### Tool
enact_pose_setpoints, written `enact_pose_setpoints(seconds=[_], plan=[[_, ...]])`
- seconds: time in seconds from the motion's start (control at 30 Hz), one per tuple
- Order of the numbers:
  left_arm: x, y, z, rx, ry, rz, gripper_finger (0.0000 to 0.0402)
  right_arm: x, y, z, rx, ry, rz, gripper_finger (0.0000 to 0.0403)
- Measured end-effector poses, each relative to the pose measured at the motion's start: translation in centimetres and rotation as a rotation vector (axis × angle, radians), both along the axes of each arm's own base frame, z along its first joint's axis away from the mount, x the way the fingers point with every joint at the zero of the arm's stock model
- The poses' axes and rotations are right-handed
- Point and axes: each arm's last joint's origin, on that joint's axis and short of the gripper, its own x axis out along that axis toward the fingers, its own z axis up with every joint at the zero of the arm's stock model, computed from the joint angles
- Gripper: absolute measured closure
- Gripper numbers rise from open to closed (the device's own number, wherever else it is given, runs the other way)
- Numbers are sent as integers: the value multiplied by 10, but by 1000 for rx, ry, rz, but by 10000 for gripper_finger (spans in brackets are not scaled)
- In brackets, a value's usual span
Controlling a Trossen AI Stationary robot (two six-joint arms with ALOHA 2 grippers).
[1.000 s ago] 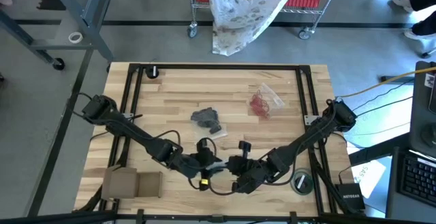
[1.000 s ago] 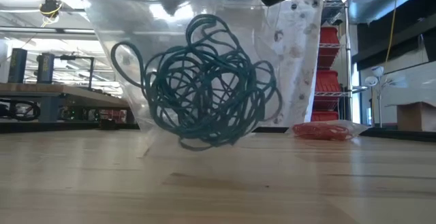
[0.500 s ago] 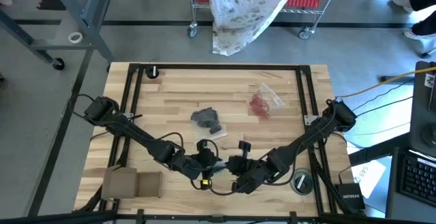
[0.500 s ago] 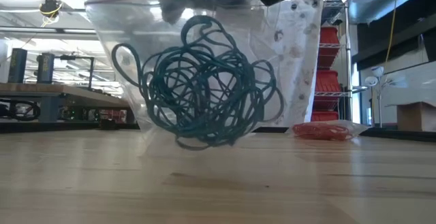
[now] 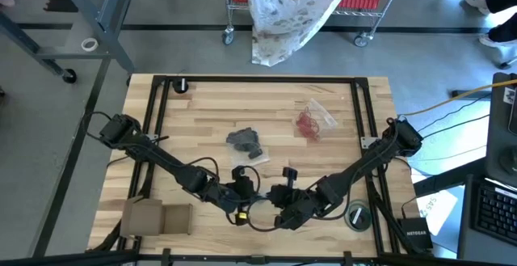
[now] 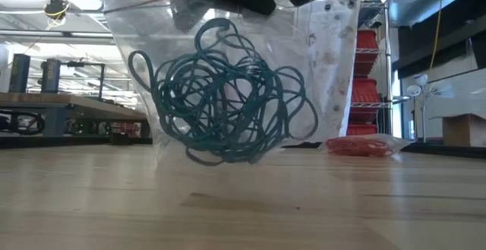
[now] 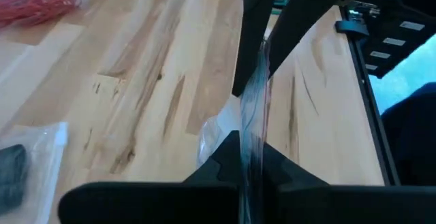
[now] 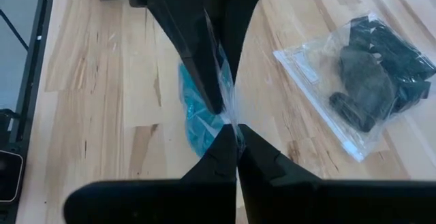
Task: Sort rubber bands
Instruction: Close the transparent zip lock bag
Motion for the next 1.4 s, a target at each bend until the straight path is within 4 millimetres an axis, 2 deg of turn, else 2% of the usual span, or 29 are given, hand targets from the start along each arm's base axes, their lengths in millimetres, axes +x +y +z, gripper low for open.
enact_pose_setpoints(seconds=[0.17,0.27,0.4,0.57,0.7,0.83,0.93,1.23,1.4], plan=[[-1,-2,1,-17,5,-23,401,3,2,3,13,-13,71,387],[-2,-4,1,-23,1,-27,401,0,-1,17,-10,-24,99,359],[-4,-7,6,-56,-19,-23,401,-18,0,49,-48,-60,151,309],[-10,-13,29,-156,-122,-27,401,-53,9,66,-139,-88,189,266],[-15,-14,43,-226,-177,-20,401,-62,19,49,-179,-156,165,259],[-15,-14,47,-274,-196,-5,402,-54,24,38,-65,-329,151,259],[-14,-15,50,-294,-222,-21,402,-47,20,29,-38,-407,155,259],[-14,-16,51,-285,-229,-30,401,-31,7,33,10,-462,228,264],[-14,-16,51,-283,-230,-31,401,-26,3,30,18,-450,239,305]])
